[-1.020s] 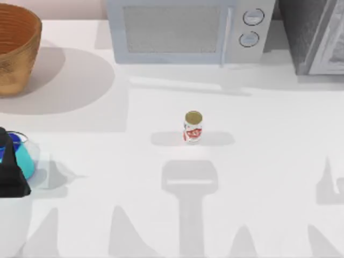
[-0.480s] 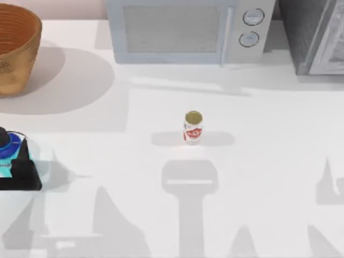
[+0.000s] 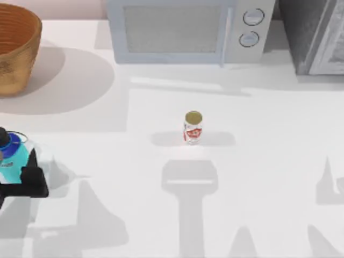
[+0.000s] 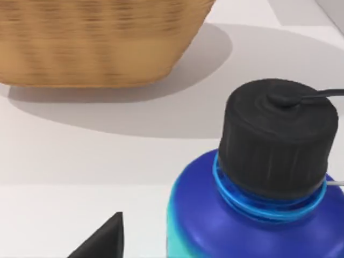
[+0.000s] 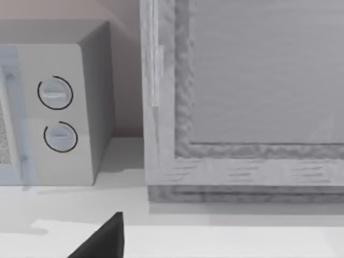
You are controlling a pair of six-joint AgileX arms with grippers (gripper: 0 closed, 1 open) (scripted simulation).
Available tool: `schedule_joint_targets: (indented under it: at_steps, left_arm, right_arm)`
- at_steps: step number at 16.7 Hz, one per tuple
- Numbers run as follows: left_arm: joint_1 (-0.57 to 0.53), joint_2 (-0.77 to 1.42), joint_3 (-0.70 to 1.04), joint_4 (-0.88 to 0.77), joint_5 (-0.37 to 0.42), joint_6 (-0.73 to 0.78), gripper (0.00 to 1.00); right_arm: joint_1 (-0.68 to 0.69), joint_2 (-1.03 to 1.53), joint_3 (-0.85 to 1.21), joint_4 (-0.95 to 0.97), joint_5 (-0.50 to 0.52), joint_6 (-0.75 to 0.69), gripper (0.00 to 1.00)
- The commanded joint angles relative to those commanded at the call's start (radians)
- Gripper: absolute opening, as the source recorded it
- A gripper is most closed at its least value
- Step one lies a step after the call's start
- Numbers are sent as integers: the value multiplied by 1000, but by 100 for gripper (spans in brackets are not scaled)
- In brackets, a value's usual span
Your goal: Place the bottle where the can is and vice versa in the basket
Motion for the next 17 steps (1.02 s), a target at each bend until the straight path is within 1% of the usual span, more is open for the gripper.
schedule_joint_targets:
  at_steps: [4, 8, 9, 12, 17]
  left_arm:
    - [0, 95, -4, 82, 3, 1, 100]
    - [0, 95, -4, 82, 3, 1, 100]
    - [2, 107, 41, 79, 2, 1, 100]
    - [0, 132, 49, 70, 2, 1, 100]
    - [-6, 220, 136, 67, -1, 0, 100]
  right_arm:
    - [0, 0, 0, 0, 0, 0, 100]
    - [0, 0, 0, 0, 0, 0, 100]
    - [0, 0, 0, 0, 0, 0, 100]
    - [0, 0, 0, 0, 0, 0, 100]
    - [0, 0, 0, 0, 0, 0, 100]
